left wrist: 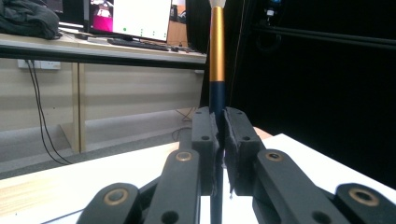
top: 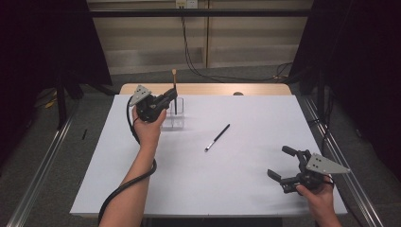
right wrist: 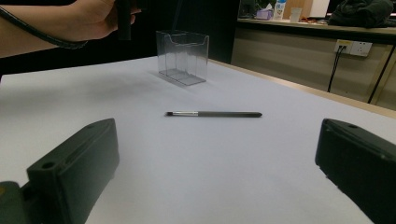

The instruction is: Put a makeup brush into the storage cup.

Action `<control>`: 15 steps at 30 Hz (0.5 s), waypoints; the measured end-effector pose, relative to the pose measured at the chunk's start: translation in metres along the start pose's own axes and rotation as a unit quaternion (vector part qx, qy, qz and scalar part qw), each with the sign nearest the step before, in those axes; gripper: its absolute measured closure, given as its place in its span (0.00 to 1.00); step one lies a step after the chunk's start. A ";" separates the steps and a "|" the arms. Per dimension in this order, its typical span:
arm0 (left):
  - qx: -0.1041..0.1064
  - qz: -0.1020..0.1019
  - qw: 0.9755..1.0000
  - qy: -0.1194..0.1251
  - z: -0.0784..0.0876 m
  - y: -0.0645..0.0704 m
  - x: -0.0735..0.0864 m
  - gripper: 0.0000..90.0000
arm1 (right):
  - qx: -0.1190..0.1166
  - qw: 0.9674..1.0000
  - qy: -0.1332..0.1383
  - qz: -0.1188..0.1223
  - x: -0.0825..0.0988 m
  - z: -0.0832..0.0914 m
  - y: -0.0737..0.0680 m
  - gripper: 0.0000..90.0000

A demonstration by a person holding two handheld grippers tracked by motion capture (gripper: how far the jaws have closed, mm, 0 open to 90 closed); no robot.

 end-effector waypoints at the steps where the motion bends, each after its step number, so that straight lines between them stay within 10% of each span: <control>1: -0.001 -0.004 1.000 -0.003 0.000 -0.001 0.000 0.93 | 0.000 1.000 0.000 -0.001 0.000 0.000 0.000 0.00; 15: -0.003 -0.005 1.000 0.001 -0.009 -0.004 -0.005 0.93 | -0.002 1.000 0.001 -0.001 0.000 -0.001 0.001 0.00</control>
Point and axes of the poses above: each handheld gripper's, and its own axes: z roughly backward along the jaws, x roughly out of its underside, y roughly to its right, the point moved 7 cm from there along -z, roughly forward along the jaws, and after that the axes turned 5 degrees about -z, right-handed, at the moved point
